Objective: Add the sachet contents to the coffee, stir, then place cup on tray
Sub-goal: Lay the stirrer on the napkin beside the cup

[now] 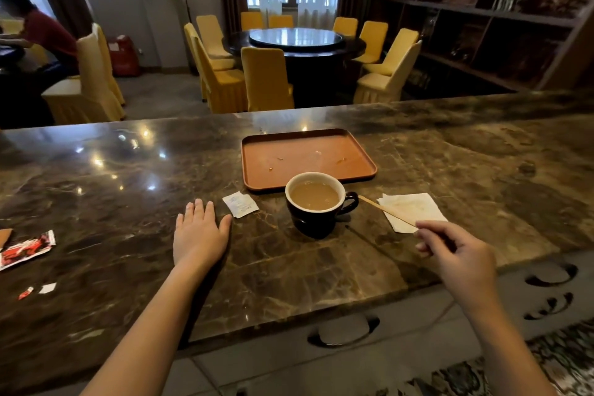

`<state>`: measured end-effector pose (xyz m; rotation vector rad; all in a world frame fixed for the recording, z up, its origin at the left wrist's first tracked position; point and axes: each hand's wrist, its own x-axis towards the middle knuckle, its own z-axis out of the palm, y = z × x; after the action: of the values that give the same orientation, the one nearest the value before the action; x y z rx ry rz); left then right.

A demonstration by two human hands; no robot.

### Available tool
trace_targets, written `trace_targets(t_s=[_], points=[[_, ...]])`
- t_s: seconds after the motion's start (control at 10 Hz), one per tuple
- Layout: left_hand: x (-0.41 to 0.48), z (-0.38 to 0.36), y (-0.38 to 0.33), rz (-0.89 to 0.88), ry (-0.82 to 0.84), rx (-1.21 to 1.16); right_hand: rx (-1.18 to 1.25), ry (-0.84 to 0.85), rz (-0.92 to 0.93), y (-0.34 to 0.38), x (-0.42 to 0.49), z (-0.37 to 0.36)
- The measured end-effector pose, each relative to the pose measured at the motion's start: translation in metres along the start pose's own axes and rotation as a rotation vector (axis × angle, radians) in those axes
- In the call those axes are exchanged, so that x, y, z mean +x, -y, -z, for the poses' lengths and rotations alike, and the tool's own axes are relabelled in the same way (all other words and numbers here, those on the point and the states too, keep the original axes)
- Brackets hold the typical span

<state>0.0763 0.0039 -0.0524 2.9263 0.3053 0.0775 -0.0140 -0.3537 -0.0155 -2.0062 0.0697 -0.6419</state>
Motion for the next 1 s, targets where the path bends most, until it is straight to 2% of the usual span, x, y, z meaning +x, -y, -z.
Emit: trace_targets(t_s=[0.2, 0.4, 0.6, 0.8, 1.0], points=[[0.0, 0.001, 0.0, -0.002, 0.0, -0.008, -0.159, -0.178, -0.12, -0.026, 0.002, 0.003], [0.001, 0.001, 0.0, -0.006, 0.004, -0.012, -0.344, -0.255, -0.073, -0.029, 0.011, -0.018], [0.001, -0.001, 0.001, -0.011, 0.001, -0.006, -0.509, -0.216, 0.052, -0.021, 0.004, -0.035], [0.003, 0.0, 0.002, -0.002, -0.004, -0.004, -0.509, -0.252, 0.061, -0.021, -0.007, -0.033], [0.0, -0.003, 0.001, -0.009, 0.0, 0.007, -0.56, -0.182, 0.077, -0.032, -0.014, -0.032]])
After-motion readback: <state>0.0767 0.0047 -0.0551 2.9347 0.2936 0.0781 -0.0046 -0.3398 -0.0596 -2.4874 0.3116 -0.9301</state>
